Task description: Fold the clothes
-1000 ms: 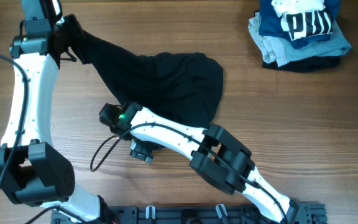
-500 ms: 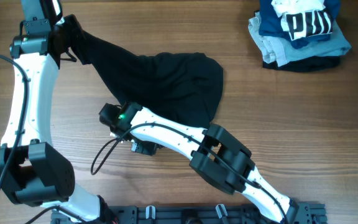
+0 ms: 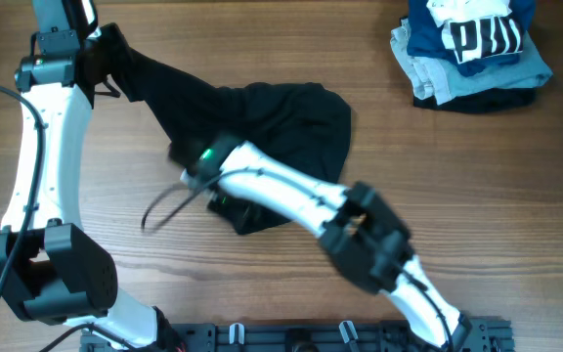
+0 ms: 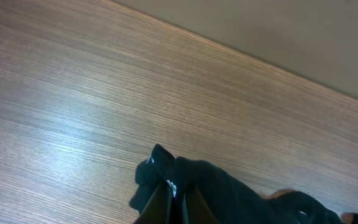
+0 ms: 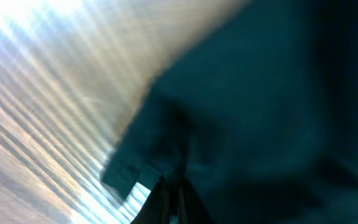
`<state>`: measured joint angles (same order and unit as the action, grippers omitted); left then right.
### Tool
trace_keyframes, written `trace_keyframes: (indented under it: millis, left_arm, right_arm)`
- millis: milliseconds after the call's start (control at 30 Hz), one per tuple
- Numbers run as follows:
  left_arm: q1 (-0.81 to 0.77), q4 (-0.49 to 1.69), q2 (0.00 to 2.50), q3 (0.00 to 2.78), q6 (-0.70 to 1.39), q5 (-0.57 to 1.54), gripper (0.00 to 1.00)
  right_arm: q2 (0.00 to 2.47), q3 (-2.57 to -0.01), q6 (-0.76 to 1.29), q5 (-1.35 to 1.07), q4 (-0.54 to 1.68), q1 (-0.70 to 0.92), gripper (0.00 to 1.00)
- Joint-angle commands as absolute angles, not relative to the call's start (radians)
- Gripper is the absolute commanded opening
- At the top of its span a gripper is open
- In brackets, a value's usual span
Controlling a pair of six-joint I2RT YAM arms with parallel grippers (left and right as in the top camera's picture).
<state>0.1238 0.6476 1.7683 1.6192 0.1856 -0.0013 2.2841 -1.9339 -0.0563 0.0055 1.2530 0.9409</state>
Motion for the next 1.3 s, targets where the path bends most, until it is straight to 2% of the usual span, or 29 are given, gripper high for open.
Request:
trace_keyframes:
  millis: [0, 133, 233, 567, 933, 1267]
  left_arm:
    - [0.162, 0.648, 1.759, 1.642, 0.187, -0.002, 0.04]
    - [0.177, 0.658, 1.734, 1.642, 0.187, 0.0, 0.04]
    - [0.183, 0.662, 1.716, 1.642, 0.187, 0.004, 0.04]
    - [0.183, 0.676, 1.62, 1.642, 0.187, 0.003, 0.04]
    - [0.181, 0.663, 1.296, 1.642, 0.187, 0.004, 0.04]
    - [0.181, 0.728, 0.994, 1.642, 0.186, 0.003, 0.04]
  right_arm:
    - [2.114, -1.971, 0.134, -0.036, 1.258, 0.78, 0.04]
    - [2.025, -1.971, 0.15, -0.05, 1.25, 0.645, 0.04]
    - [1.987, -1.971, 0.107, -0.15, 1.249, 0.546, 0.04]
    - [1.926, -1.975, 0.053, -0.175, 1.23, 0.344, 0.04]
    - [1.539, -2.009, 0.078, -0.197, 1.127, 0.014, 0.04]
    - [1.344, -2.009, 0.057, -0.205, 1.267, -0.032, 0.04]
